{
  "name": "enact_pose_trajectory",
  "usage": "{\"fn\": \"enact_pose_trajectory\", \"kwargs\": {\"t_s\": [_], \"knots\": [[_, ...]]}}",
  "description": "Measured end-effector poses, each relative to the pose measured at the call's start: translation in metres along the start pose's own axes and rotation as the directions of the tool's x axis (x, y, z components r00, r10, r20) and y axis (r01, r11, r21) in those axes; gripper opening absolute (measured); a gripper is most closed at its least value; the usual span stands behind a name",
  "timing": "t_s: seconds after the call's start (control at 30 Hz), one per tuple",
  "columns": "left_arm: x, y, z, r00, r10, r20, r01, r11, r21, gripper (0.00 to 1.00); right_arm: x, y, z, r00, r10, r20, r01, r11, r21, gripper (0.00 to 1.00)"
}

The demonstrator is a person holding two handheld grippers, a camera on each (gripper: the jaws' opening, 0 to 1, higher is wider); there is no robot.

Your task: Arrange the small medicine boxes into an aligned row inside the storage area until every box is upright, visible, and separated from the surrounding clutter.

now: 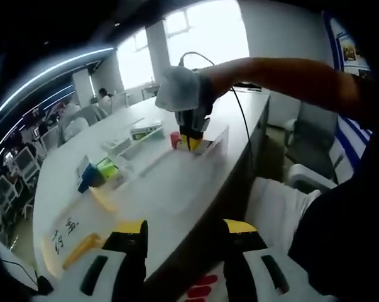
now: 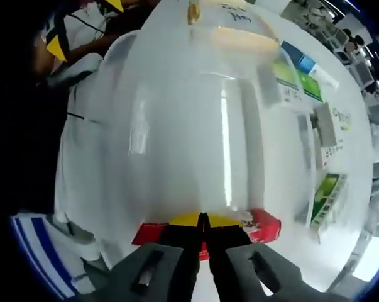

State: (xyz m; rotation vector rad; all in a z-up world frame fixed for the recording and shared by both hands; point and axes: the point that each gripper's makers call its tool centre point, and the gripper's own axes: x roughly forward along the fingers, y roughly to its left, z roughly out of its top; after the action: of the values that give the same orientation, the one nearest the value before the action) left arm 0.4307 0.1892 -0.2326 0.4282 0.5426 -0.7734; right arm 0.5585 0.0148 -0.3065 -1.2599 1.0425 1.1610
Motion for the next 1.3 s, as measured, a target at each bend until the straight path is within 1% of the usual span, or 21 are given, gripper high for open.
{"fn": "enact_pose_trajectory", "kwargs": {"t_s": [0.13, 0.23, 0.27, 0.3, 0.33, 0.43, 0.53, 0.63, 0.73, 0.87, 0.9, 0.97, 1.0, 1.03, 1.07, 1.13, 1.17, 1.23, 1.3], "knots": [[0.003, -0.003, -0.003, 1.000, -0.009, -0.009, 0.009, 1.000, 0.003, 0.46, 0.004, 0.003, -0.001, 1.000, 0.010, -0.010, -0.010, 1.000, 0.005, 0.00], [0.004, -0.004, -0.006, 1.000, -0.012, -0.019, 0.012, 1.000, 0.003, 0.46, 0.007, 0.007, -0.005, 0.999, 0.015, -0.034, -0.015, 1.000, -0.006, 0.00], [0.004, -0.005, -0.006, 1.000, -0.013, -0.018, 0.013, 1.000, 0.002, 0.46, 0.007, 0.011, -0.006, 0.999, 0.022, -0.038, -0.023, 1.000, -0.018, 0.00], [0.004, -0.005, -0.007, 1.000, -0.015, -0.017, 0.015, 1.000, 0.001, 0.46, 0.007, 0.013, -0.005, 0.999, 0.029, -0.037, -0.031, 0.999, -0.042, 0.00], [0.004, -0.005, -0.007, 1.000, -0.016, -0.017, 0.016, 1.000, 0.000, 0.46, 0.006, 0.012, -0.004, 0.999, 0.032, -0.034, -0.034, 0.998, -0.049, 0.00], [0.004, -0.004, -0.008, 1.000, -0.014, -0.018, 0.014, 1.000, -0.003, 0.46, 0.004, 0.012, -0.007, 0.999, 0.029, -0.030, -0.030, 0.999, -0.032, 0.00], [0.004, -0.004, -0.007, 1.000, -0.012, -0.018, 0.012, 1.000, -0.003, 0.46, 0.003, 0.009, -0.012, 0.999, 0.012, -0.047, -0.013, 1.000, -0.025, 0.00], [0.005, -0.006, -0.005, 1.000, -0.013, -0.012, 0.013, 1.000, -0.002, 0.46, 0.004, 0.013, -0.017, 0.998, 0.022, -0.065, -0.024, 0.999, -0.033, 0.00], [0.007, -0.009, -0.006, 1.000, -0.021, -0.015, 0.021, 1.000, 0.000, 0.46, 0.005, 0.010, -0.017, 0.997, 0.019, -0.077, -0.022, 0.999, -0.038, 0.00], [0.009, -0.009, -0.009, 0.999, -0.025, -0.027, 0.024, 1.000, -0.005, 0.46, 0.007, 0.016, -0.025, 0.995, 0.020, -0.102, -0.023, 0.999, -0.034, 0.00], [0.009, -0.009, -0.010, 0.999, -0.025, -0.028, 0.025, 1.000, -0.005, 0.46, 0.007, 0.016, -0.026, 0.994, 0.023, -0.104, -0.025, 0.999, -0.025, 0.00], [0.010, -0.009, -0.009, 0.999, -0.027, -0.027, 0.027, 1.000, -0.007, 0.46, 0.006, 0.016, -0.023, 0.996, 0.035, -0.080, -0.033, 0.999, 0.025, 0.00], [0.010, -0.010, -0.009, 0.999, -0.028, -0.026, 0.027, 1.000, -0.007, 0.46, 0.006, 0.018, -0.022, 0.996, 0.056, -0.065, -0.053, 0.998, 0.042, 0.01], [0.011, -0.010, -0.008, 0.999, -0.027, -0.027, 0.027, 1.000, -0.007, 0.46, 0.005, 0.017, -0.022, 0.996, 0.052, -0.068, -0.049, 0.998, 0.040, 0.01], [0.011, -0.010, -0.007, 0.999, -0.026, -0.028, 0.026, 1.000, -0.005, 0.46, 0.005, 0.016, -0.025, 0.996, 0.048, -0.081, -0.043, 0.997, 0.060, 0.01], [0.012, -0.011, -0.005, 0.999, -0.030, -0.024, 0.030, 1.000, 0.000, 0.46, 0.006, 0.018, -0.026, 0.996, 0.046, -0.082, -0.042, 0.998, 0.056, 0.01], [0.012, -0.011, -0.004, 0.999, -0.033, -0.023, 0.033, 0.999, 0.000, 0.46, 0.005, 0.020, -0.025, 0.996, 0.056, -0.076, -0.051, 0.997, 0.064, 0.02], [0.013, -0.012, -0.004, 0.999, -0.036, -0.026, 0.037, 0.999, 0.005, 0.46, 0.005, 0.024, -0.022, 0.995, 0.089, -0.041, -0.083, 0.988, 0.127, 0.02], [0.014, -0.012, -0.005, 0.999, -0.036, -0.031, 0.036, 0.999, 0.008, 0.46, 0.004, 0.023, -0.024, 0.996, 0.083, -0.037, -0.077, 0.988, 0.137, 0.03]]}}
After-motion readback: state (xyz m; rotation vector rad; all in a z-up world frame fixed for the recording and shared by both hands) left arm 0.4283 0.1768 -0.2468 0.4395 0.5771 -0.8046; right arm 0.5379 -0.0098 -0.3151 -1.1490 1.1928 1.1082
